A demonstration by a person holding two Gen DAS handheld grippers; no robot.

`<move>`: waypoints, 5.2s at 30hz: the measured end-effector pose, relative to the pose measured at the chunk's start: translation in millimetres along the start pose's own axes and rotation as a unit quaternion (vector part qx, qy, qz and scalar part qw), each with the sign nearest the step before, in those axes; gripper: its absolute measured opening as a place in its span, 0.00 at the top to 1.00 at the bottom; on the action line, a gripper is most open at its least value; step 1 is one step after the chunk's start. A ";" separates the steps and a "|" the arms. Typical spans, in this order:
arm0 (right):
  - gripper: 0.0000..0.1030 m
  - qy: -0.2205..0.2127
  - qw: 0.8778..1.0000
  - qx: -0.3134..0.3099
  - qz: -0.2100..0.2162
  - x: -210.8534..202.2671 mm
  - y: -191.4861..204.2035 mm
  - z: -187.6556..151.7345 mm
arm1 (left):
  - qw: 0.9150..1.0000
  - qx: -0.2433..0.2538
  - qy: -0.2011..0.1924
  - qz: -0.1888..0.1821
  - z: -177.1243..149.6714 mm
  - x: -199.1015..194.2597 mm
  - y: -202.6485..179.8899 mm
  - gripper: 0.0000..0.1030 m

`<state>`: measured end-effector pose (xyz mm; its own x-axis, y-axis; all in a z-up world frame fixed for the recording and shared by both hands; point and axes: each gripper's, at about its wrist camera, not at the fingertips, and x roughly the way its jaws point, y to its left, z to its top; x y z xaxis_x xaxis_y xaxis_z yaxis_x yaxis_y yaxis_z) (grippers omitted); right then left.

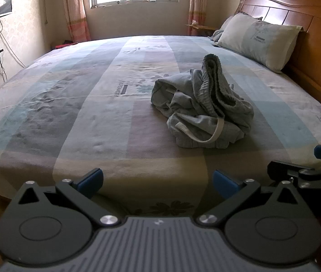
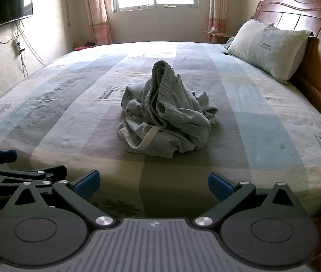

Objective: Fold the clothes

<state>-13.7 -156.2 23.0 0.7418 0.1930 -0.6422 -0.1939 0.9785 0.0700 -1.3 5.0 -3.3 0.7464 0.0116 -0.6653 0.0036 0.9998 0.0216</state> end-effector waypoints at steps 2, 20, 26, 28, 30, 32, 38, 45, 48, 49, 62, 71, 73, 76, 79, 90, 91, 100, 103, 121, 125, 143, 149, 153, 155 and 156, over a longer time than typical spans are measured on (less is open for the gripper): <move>0.00 0.000 1.000 0.000 0.000 0.6 0.1 0.0 | 1.000 0.000 0.000 0.000 0.2 0.7 -0.3 0.01; 0.00 0.003 1.000 0.003 0.009 12.8 -3.8 9.6 | 1.000 0.004 -0.001 0.008 14.9 15.7 -2.5 0.01; 0.00 0.013 1.000 0.008 0.017 23.7 -7.3 12.5 | 1.000 -0.004 -0.001 -0.002 16.5 27.4 -0.9 0.01; 0.00 0.014 1.000 0.004 0.017 26.4 -6.2 12.1 | 1.000 -0.003 -0.001 -0.002 17.8 31.7 -2.0 0.01; 0.00 0.014 1.000 0.001 0.013 29.6 -5.6 11.6 | 1.000 0.003 -0.003 0.002 18.1 34.6 -4.2 0.01; 0.00 0.014 1.000 0.003 0.012 32.4 -7.3 11.7 | 1.000 0.007 -0.005 0.005 18.4 37.2 -6.5 0.01; 0.00 0.021 0.999 0.016 0.019 39.4 -13.9 11.6 | 1.000 0.005 0.001 -0.008 21.3 45.0 -8.0 0.01; 0.00 0.024 0.999 0.025 0.021 42.7 -20.0 13.1 | 1.000 0.007 0.005 -0.014 23.8 48.8 -11.2 0.01; 0.00 0.027 0.999 0.031 0.021 44.2 -23.5 13.0 | 1.000 0.010 0.008 -0.015 26.2 51.3 -14.3 0.01; 0.00 0.027 0.999 0.033 0.022 44.8 -24.6 13.0 | 1.000 0.011 0.008 -0.014 27.0 51.8 -15.2 0.01; 0.00 0.043 0.998 0.038 0.021 57.8 -27.6 19.0 | 1.000 0.013 0.019 -0.017 34.4 66.1 -15.3 0.01; 0.00 0.045 0.999 0.030 0.001 62.3 -18.4 38.6 | 0.999 0.012 0.011 -0.036 49.3 74.8 -7.2 0.01; 0.00 0.045 0.999 0.024 -0.007 63.3 -16.2 43.2 | 0.999 0.008 0.010 -0.041 50.5 77.3 -5.0 0.01; 0.00 0.045 0.999 0.016 -0.016 66.0 -13.3 48.3 | 0.999 0.000 0.013 -0.049 51.8 81.9 -1.7 0.01; 0.00 0.049 0.999 0.014 -0.014 70.8 -13.0 51.0 | 0.999 0.000 0.017 -0.048 55.0 86.6 -2.0 0.01; 0.00 0.054 0.998 0.009 0.006 90.5 -22.5 72.4 | 0.999 -0.008 0.027 -0.031 76.2 104.6 -6.7 0.01; 0.00 0.051 0.999 0.007 0.007 91.8 -23.1 73.2 | 0.999 -0.008 0.029 -0.030 77.7 106.6 -7.0 0.01; 0.00 0.044 0.998 -0.034 0.004 111.7 -29.5 71.2 | 0.998 0.007 0.060 -0.035 76.3 130.0 -13.4 0.01; 0.00 0.049 0.998 -0.034 -0.013 124.8 -39.5 69.5 | 0.997 0.013 0.067 -0.032 77.5 138.5 -15.4 0.01; 0.00 -0.003 0.988 -0.093 -0.119 185.1 -87.1 86.1 | 0.996 0.032 0.077 -0.036 86.5 172.5 -22.4 0.01; 0.00 -0.004 0.987 -0.075 -0.141 180.0 -114.0 80.2 | 0.994 0.052 0.078 -0.054 90.3 180.6 -36.0 0.01; 0.00 -0.005 0.985 -0.169 -0.026 152.0 -98.4 47.3 | 0.980 0.039 0.083 -0.177 65.2 249.2 -57.2 0.00; 0.06 -0.001 0.982 -0.186 -0.029 149.7 -102.8 70.7 | 0.975 0.094 0.100 -0.176 74.7 233.0 -60.6 0.01; 0.18 -0.013 0.973 -0.231 -0.018 145.7 -100.4 101.4 | 0.974 0.139 0.082 -0.161 77.9 213.2 -52.1 0.01; 0.20 -0.025 0.960 -0.279 -0.009 147.1 -91.6 117.1 | 0.972 0.162 0.074 -0.153 80.4 205.3 -44.0 0.01; 0.21 -0.036 0.946 -0.322 -0.006 149.4 -82.7 122.5 | 0.971 0.171 0.070 -0.151 80.7 204.3 -40.9 0.01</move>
<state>191.8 -199.4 14.8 0.7836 0.2091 -0.5849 -0.5189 0.7381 -0.4313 204.7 -35.0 -79.8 0.5787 -0.2548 -0.7747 0.4469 0.8937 0.0399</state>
